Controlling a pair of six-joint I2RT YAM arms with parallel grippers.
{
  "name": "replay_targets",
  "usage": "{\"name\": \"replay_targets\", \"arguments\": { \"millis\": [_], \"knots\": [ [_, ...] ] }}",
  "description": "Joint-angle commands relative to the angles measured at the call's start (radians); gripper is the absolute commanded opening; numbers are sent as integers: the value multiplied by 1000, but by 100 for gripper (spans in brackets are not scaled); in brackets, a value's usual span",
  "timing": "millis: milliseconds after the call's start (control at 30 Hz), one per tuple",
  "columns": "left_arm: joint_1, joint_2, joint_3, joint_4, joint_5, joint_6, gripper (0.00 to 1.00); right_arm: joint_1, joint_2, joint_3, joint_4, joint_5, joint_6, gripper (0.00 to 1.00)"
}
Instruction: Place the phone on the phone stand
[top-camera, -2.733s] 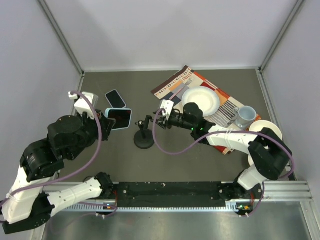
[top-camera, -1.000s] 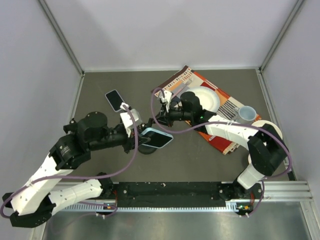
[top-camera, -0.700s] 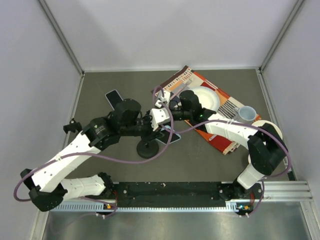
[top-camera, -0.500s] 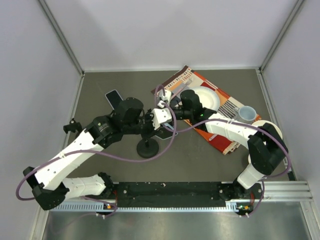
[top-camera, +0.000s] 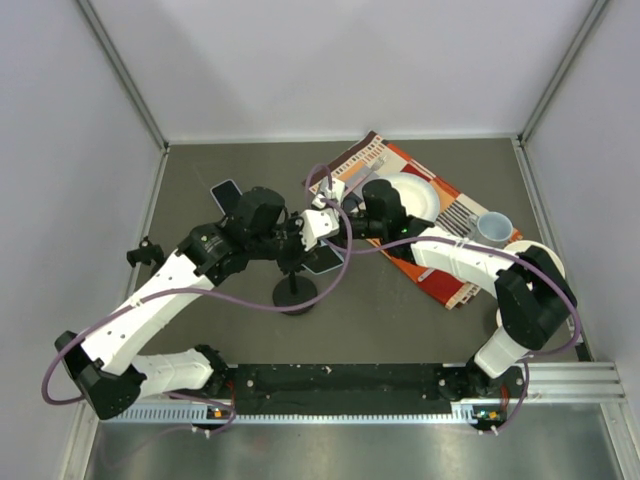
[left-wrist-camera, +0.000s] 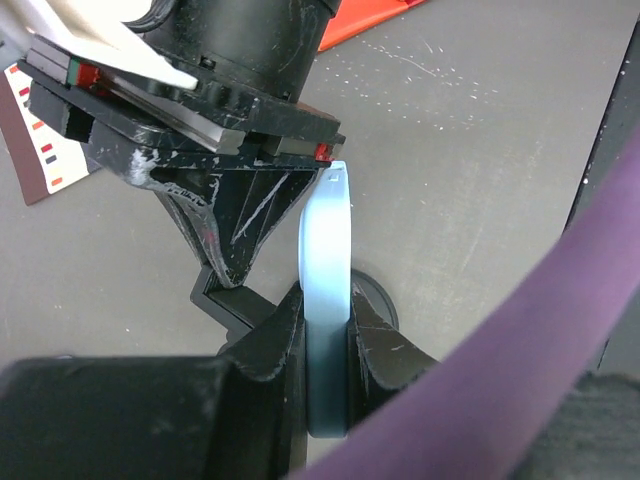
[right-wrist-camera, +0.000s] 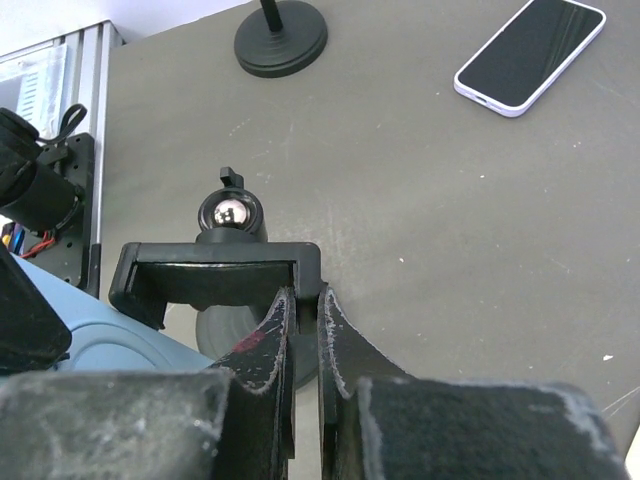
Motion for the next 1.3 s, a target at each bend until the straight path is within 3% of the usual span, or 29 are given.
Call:
{"name": "replay_targets", "arguments": {
  "millis": [0, 433, 800, 1000, 1100, 1267],
  "knots": [
    [40, -11, 12, 109, 50, 26, 0, 15, -45, -1, 43, -75, -49, 0],
    [43, -56, 6, 27, 136, 32, 0, 15, -32, 58, -121, -213, -228, 0],
    [45, -27, 1, -26, -49, 46, 0, 15, -69, 61, -143, -194, -264, 0],
    [45, -5, 15, -23, -43, 54, 0, 16, -60, 71, -144, -227, -265, 0],
    [43, 8, 21, -57, -63, 26, 0, 19, -77, 52, -121, -151, -265, 0],
    [40, 19, 19, -140, -92, -171, 0, 55, -127, -66, 118, 189, -161, 0]
  ]
}}
